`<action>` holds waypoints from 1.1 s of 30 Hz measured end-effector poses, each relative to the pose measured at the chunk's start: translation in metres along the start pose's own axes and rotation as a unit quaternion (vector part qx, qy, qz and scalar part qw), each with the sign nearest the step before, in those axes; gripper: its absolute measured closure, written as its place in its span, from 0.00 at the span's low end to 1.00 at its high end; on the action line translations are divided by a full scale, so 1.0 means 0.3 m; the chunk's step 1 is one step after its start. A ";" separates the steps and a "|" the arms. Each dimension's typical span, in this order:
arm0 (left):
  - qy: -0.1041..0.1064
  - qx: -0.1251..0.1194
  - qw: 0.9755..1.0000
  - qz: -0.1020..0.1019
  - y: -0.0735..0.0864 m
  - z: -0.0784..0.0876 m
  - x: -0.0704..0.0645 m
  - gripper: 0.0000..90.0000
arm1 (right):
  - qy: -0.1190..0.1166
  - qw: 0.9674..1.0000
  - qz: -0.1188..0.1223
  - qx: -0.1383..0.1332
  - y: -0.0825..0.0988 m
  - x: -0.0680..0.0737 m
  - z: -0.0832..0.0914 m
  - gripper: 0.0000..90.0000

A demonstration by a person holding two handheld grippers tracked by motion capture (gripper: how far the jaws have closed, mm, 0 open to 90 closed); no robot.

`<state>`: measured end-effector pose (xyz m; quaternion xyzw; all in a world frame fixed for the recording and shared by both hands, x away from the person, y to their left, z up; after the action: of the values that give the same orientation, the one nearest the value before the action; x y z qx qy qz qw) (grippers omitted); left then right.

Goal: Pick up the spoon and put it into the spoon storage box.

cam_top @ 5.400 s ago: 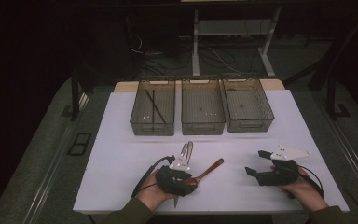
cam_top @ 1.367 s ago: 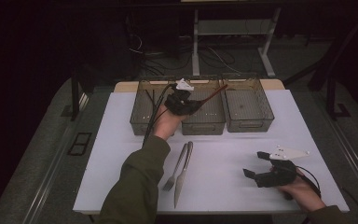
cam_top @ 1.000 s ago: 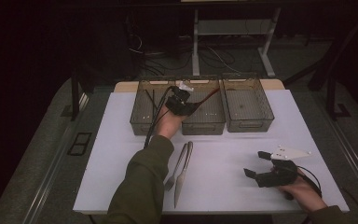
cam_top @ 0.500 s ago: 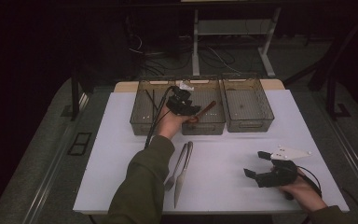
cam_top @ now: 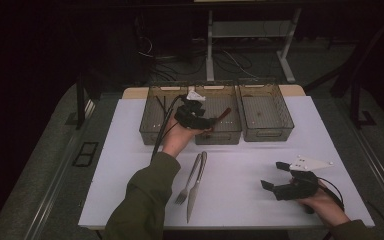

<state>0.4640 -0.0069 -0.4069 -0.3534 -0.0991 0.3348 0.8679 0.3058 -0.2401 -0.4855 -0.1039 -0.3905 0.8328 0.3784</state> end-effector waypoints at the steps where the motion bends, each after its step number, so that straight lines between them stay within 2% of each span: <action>1: 0.000 0.001 1.000 -0.004 0.008 0.007 -0.006 0.44 | 0.000 1.000 0.001 0.001 0.001 -0.001 -0.001 0.10; 2: 0.002 -0.002 1.000 0.002 0.016 0.014 -0.017 0.44 | -0.001 1.000 0.001 0.002 0.003 -0.001 -0.002 0.10; 6: 0.017 -0.002 1.000 -0.002 0.057 0.047 -0.051 0.53 | 0.002 1.000 -0.002 0.001 0.003 -0.005 0.000 0.10; 9: 0.036 0.000 0.999 0.000 0.098 0.067 -0.087 0.65 | 0.001 1.000 0.001 0.004 0.005 -0.002 -0.002 0.10; 12: 0.050 0.009 0.999 -0.008 0.151 0.089 -0.128 0.80 | 0.002 1.000 0.003 0.004 0.007 0.001 -0.001 0.10; 16: 0.058 0.023 0.998 -0.019 0.230 0.106 -0.176 0.95 | 0.001 1.000 -0.003 0.006 0.011 0.005 0.004 0.10; 17: 0.059 0.024 0.998 -0.019 0.249 0.111 -0.185 0.98 | 0.006 1.000 0.009 0.000 0.007 -0.002 0.002 0.10; 23: 0.050 0.043 0.998 -0.014 0.368 0.130 -0.206 0.99 | 0.004 1.000 0.004 0.004 0.009 0.004 0.002 0.10; 29: 0.057 0.062 0.996 0.000 0.478 0.131 -0.215 0.99 | 0.006 1.000 0.005 0.004 0.009 0.002 0.001 0.10; 31: 0.062 0.065 0.996 0.008 0.502 0.131 -0.220 0.99 | 0.007 1.000 0.004 0.004 0.009 0.000 0.002 0.10; 33: 0.062 0.069 0.996 0.006 0.521 0.129 -0.227 0.99 | 0.007 1.000 0.004 0.004 0.010 0.001 0.002 0.10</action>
<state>0.3168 0.0523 -0.4804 -0.3136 -0.0199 0.3235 0.8925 0.3038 -0.2415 -0.4872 -0.1098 -0.3837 0.8354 0.3779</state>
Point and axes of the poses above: each handheld gripper's, and its own axes: z roughly backward along the jaws, y roughly out of its underside, x roughly to its left, the point moved 8 cm from there along -z, roughly forward along the jaws, and after that the axes turned 9 degrees about x, right-handed, at the moved point
